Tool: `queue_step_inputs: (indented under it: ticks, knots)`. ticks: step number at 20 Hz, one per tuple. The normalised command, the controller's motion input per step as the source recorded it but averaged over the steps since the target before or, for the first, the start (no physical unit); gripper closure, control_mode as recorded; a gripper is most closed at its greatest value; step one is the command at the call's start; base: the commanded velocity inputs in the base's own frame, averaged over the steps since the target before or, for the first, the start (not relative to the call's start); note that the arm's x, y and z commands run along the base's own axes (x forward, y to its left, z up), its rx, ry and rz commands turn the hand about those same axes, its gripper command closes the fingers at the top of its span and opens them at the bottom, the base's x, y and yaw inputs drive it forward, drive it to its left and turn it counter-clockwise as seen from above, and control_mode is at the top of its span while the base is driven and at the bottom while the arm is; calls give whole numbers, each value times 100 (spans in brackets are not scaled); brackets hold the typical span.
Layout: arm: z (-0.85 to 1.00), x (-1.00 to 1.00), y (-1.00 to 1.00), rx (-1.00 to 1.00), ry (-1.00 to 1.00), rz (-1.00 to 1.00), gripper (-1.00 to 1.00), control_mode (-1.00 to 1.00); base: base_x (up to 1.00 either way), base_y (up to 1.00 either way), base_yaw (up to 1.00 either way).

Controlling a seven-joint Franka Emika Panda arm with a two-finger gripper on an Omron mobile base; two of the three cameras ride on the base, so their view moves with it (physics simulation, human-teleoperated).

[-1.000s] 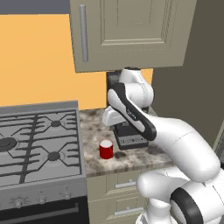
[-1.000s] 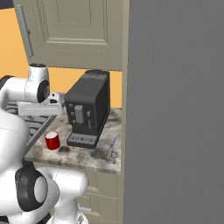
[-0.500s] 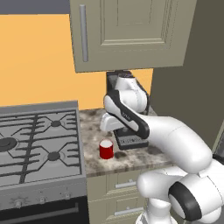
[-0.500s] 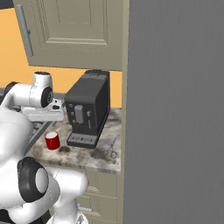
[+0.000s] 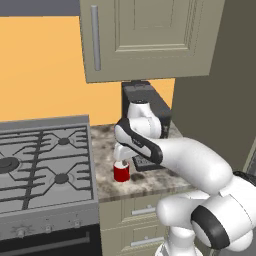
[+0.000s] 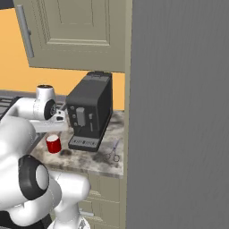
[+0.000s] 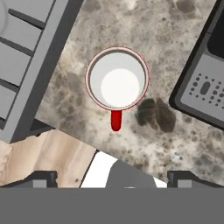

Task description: Pick the mug from the counter and place it inside the microwave. Then close the microwave.

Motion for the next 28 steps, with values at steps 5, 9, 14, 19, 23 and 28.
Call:
queue_step_inputs:
  ticks: [5, 9, 14, 19, 23, 28]
  knots:
    - [-15, 24, 9, -4, -1, -2, -100, -100, 0, 0, 0]
    - [0, 5, 10, 0, 0, -3, -100, -100, 0, 0, 0]
    - [-9, 0, 14, 0, 0, 0, -100, -100, 0, 0, 0]
    - [-26, 9, 3, -1, -1, 0, -100, -100, 0, 0, 0]
    - [-18, 1, 0, 0, -1, 0, -100, -100, 0, 0, 0]
    - [-9, 0, 0, 0, -3, 0, -100, -100, 0, 0, 0]
